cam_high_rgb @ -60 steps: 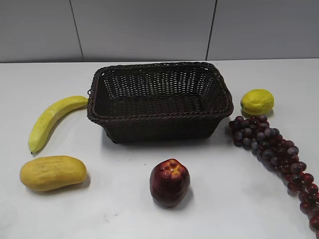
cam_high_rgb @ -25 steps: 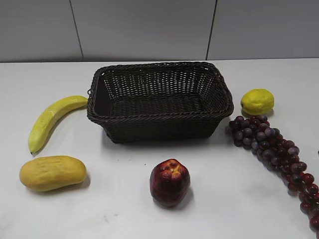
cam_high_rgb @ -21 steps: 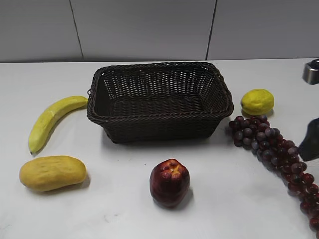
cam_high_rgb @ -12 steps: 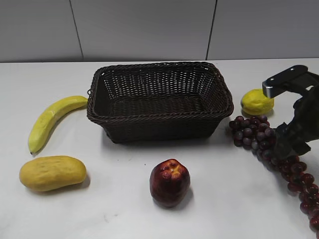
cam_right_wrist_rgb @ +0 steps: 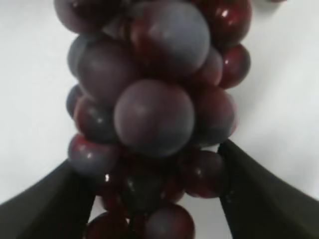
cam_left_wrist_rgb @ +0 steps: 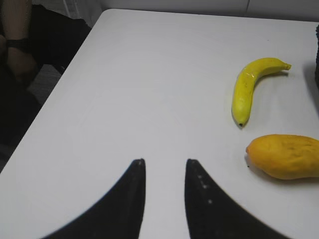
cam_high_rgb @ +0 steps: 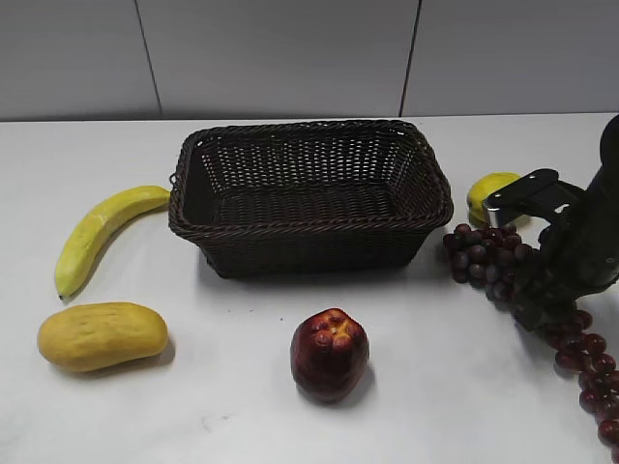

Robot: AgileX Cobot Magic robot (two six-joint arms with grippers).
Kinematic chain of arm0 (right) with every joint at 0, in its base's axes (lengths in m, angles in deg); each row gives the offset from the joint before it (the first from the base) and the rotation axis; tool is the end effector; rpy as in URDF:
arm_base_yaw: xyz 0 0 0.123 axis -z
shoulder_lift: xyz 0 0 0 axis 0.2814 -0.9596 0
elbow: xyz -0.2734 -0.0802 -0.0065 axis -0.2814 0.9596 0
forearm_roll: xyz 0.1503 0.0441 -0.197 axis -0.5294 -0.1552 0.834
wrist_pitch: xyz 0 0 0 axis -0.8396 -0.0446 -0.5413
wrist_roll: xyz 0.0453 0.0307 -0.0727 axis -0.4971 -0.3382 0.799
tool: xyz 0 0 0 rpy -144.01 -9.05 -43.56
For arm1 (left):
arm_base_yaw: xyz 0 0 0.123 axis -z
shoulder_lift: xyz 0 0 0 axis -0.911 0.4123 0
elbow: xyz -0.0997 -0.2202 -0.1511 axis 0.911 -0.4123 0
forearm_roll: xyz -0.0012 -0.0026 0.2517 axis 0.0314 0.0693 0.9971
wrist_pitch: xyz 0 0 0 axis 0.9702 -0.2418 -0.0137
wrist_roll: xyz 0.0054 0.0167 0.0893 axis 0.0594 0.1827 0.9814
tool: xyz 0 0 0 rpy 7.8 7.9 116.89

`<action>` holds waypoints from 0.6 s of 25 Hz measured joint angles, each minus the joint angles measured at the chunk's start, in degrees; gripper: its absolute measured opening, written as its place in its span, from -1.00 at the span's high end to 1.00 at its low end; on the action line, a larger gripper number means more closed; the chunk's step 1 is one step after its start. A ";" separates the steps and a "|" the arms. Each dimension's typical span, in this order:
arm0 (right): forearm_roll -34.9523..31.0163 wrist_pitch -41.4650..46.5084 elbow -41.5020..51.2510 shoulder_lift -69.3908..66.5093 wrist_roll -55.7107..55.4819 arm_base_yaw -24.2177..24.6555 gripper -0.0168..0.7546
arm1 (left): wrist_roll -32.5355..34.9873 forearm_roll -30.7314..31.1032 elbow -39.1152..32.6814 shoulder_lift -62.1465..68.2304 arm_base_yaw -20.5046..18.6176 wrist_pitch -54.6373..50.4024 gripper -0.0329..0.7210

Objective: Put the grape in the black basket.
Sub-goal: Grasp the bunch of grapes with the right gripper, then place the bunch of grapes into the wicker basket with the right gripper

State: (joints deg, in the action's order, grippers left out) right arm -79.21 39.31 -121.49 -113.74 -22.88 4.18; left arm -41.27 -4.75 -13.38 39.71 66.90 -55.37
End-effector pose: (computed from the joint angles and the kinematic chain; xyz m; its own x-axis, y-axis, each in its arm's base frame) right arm 0.3035 0.0657 0.1236 -0.8434 -0.4939 -0.2114 -0.4922 0.8681 -0.0646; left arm -0.0039 0.0081 0.2700 -0.4932 0.0393 -0.8690 -0.0396 0.9969 0.0675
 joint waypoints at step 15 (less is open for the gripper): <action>2.39 7.56 -0.90 14.07 7.26 -0.05 0.47 | 0.00 0.00 0.00 0.00 0.00 0.00 0.34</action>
State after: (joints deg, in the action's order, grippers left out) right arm -76.82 46.87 -122.39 -99.67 -15.61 4.13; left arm -41.27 -4.75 -13.38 39.71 66.90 -55.37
